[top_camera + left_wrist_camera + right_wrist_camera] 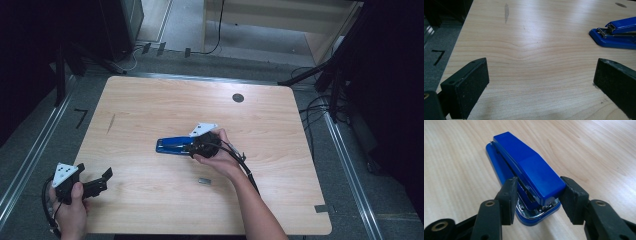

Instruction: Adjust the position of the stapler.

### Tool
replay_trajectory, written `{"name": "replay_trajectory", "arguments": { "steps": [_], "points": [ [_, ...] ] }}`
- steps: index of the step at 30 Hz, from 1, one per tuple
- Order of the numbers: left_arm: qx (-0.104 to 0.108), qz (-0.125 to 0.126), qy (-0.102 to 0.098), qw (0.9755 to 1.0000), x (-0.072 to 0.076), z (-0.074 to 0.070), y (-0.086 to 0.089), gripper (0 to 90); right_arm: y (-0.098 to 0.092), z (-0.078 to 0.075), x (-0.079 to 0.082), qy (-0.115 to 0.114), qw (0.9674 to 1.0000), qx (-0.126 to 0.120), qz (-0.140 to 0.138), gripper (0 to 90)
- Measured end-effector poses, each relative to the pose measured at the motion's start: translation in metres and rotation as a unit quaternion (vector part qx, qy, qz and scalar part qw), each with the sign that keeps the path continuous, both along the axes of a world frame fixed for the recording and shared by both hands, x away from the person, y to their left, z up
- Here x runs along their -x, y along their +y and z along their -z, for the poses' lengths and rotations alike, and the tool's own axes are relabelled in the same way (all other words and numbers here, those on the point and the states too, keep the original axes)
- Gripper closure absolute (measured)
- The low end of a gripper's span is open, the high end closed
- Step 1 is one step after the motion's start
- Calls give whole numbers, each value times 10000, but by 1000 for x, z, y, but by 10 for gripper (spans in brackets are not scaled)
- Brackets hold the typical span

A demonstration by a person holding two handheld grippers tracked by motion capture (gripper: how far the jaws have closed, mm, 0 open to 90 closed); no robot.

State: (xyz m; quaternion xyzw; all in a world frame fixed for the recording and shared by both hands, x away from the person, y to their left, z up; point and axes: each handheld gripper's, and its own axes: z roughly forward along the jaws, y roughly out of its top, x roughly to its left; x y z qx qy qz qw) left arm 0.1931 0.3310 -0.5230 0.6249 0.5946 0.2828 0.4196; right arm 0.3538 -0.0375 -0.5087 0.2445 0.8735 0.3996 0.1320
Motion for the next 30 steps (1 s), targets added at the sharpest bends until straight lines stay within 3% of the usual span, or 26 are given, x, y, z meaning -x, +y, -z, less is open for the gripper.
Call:
{"name": "replay_trajectory", "arguments": {
  "steps": [7, 15, 20, 22, 27, 30],
  "points": [
    [-22, 12, 2, 10000, 0, 0, 0, 3, 0, -1, 6, 250, 9990, -135, -337, 571],
    [-15, 16, -2, 10000, 0, 0, 0, 3, 17, 2, 8, 402, 9970, -126, -646, 581],
    [-18, 23, 5, 10000, 0, 0, 0, 3, 27, 5, 10, 388, 9970, -108, -658, 584],
    [-21, 24, -3, 10000, 0, 0, 0, 3, 28, 6, 9, 488, 9963, -237, -665, 634],
    [-70, 28, 29, 10000, 0, 0, -1, 3, 31, 9, 7, 572, 9956, -329, -672, 631],
    [-56, 28, 26, 10000, 0, 0, -1, 3, 41, 12, 9, 398, 9969, -219, -640, 614]
  ]
}}
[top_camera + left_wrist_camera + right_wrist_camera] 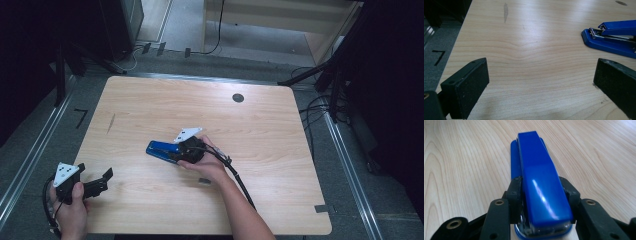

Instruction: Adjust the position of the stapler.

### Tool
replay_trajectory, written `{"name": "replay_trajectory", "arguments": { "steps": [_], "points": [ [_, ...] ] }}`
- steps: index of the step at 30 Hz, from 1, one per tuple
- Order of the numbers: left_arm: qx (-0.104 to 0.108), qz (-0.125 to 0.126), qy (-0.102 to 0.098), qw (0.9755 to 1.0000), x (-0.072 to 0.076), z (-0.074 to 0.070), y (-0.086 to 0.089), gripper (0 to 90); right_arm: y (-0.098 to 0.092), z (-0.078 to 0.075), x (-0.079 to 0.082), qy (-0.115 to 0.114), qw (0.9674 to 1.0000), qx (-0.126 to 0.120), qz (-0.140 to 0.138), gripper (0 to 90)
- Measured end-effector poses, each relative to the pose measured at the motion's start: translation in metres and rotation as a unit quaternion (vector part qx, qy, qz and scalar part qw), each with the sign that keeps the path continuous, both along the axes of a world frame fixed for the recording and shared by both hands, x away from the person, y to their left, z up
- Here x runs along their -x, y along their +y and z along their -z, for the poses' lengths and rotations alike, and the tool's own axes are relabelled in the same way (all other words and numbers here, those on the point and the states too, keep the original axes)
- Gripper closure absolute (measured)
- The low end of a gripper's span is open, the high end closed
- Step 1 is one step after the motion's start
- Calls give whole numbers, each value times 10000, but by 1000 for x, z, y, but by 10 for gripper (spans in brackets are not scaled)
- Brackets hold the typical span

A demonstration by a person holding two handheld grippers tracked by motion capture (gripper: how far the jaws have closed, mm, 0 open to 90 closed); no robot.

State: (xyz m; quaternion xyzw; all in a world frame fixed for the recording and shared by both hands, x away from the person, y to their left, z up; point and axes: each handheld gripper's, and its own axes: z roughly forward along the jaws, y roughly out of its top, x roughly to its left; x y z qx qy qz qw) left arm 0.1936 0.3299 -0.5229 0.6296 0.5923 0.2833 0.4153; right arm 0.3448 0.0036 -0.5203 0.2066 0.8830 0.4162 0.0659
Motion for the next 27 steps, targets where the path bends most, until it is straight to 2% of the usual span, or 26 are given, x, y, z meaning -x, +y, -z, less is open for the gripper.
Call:
{"name": "replay_trajectory", "arguments": {
  "steps": [3, 7, 11, 12, 18, 24, 27],
  "points": [
    [15, 14, 8, 10000, 0, 0, 0, 3, 6, 1, 0, -55, 10000, -14, 21, 634],
    [27, 39, 24, 10000, -1, 0, 1, 3, 7, 1, -1, -12, 10000, -64, 14, 640],
    [21, 29, 27, 10000, -1, 0, 1, 9, 8, 1, 1, -33, 10000, -8, -91, 665],
    [10, -55, 12, 10000, 0, 0, 0, 42, 10, 0, 3, -98, 9998, 44, -136, 670],
    [22, -66, -4, 10000, 0, 0, 1, 58, 10, 0, 5, -150, 9998, 96, -96, 673],
    [25, -59, -21, 10000, 0, 0, 1, 57, 3, -1, 7, -187, 9998, 107, 1, 674],
    [25, -57, -32, 10000, 0, 0, 0, 57, -8, -2, 7, -222, 9996, 136, 75, 674]
  ]
}}
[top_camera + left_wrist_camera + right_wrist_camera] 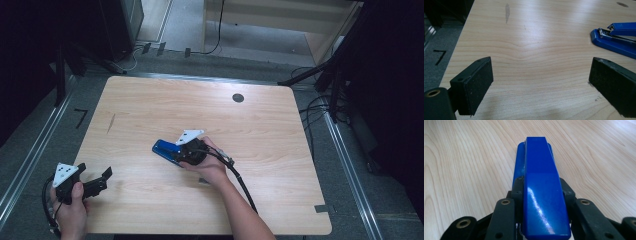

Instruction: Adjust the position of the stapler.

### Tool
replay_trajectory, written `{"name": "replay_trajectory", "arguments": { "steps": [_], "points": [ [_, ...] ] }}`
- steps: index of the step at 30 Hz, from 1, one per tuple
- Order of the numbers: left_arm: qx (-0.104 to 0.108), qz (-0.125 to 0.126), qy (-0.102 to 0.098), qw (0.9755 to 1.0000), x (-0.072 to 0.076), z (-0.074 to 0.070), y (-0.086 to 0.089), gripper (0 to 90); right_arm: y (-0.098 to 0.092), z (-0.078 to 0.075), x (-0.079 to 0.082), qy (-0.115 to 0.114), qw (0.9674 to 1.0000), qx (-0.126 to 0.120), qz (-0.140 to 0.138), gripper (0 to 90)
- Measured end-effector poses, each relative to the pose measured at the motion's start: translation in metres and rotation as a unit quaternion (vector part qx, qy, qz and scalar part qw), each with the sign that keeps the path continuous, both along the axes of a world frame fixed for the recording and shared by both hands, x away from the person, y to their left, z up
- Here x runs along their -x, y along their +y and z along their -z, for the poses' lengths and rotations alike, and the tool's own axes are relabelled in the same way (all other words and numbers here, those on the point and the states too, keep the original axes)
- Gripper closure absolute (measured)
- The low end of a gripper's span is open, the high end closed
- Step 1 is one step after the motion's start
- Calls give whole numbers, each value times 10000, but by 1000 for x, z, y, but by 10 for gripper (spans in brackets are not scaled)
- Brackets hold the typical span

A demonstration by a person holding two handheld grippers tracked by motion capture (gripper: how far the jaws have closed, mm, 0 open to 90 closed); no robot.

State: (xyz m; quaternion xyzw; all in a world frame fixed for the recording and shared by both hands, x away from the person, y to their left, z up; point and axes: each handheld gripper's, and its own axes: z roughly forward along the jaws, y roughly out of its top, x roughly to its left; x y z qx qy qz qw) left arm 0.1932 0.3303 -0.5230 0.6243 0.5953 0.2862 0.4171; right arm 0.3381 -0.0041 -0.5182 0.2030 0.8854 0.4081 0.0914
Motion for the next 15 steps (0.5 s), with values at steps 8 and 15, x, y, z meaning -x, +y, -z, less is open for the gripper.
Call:
{"name": "replay_trajectory", "arguments": {
  "steps": [8, 15],
  "points": [
    [-42, -4, 18, 10000, 0, 0, 0, 42, -22, -1, 1, -48, 10000, 36, 67, 674],
    [-36, -8, -7, 10000, 0, 0, -1, 42, -47, 0, 2, -83, 9998, 42, 150, 674]
  ]
}}
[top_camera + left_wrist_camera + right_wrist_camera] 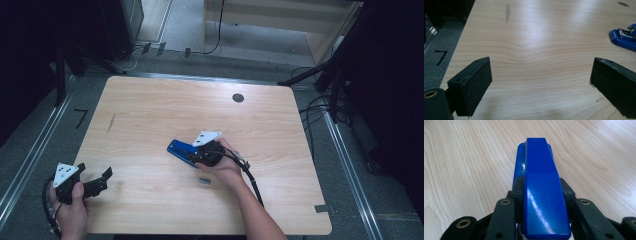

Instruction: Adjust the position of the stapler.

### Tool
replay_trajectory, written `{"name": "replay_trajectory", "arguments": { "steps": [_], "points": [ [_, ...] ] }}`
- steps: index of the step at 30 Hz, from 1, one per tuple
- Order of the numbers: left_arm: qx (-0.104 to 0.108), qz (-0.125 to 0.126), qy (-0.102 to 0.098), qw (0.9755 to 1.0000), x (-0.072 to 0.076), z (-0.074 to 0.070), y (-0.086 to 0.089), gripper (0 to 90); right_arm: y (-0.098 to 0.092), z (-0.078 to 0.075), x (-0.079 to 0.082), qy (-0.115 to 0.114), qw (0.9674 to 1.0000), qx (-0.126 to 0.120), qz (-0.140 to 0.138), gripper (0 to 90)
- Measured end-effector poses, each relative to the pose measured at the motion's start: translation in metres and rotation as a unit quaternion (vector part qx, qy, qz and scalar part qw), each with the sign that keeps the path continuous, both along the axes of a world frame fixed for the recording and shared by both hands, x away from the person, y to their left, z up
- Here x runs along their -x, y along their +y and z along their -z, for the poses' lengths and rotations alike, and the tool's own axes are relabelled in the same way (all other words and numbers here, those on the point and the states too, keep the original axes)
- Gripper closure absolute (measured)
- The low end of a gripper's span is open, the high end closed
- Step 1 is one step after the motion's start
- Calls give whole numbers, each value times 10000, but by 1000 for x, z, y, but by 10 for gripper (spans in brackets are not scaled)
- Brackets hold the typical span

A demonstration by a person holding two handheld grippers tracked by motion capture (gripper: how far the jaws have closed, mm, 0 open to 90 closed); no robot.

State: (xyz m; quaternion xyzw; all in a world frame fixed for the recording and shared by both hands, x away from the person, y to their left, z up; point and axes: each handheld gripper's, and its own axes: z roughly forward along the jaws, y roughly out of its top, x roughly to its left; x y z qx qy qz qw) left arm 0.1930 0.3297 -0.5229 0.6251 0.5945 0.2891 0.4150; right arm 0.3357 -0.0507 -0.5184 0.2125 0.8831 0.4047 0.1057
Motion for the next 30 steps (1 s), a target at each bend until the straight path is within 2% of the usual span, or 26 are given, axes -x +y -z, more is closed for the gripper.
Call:
{"name": "replay_trajectory", "arguments": {
  "steps": [14, 30],
  "points": [
    [-19, 23, -9, 10000, 0, 0, 0, 42, -40, 2, 6, -1, 10000, 34, 44, 674],
    [-27, 52, -4, 10000, 1, 0, -1, 43, -63, 5, 24, -40, 10000, 29, -61, 673]
  ]
}}
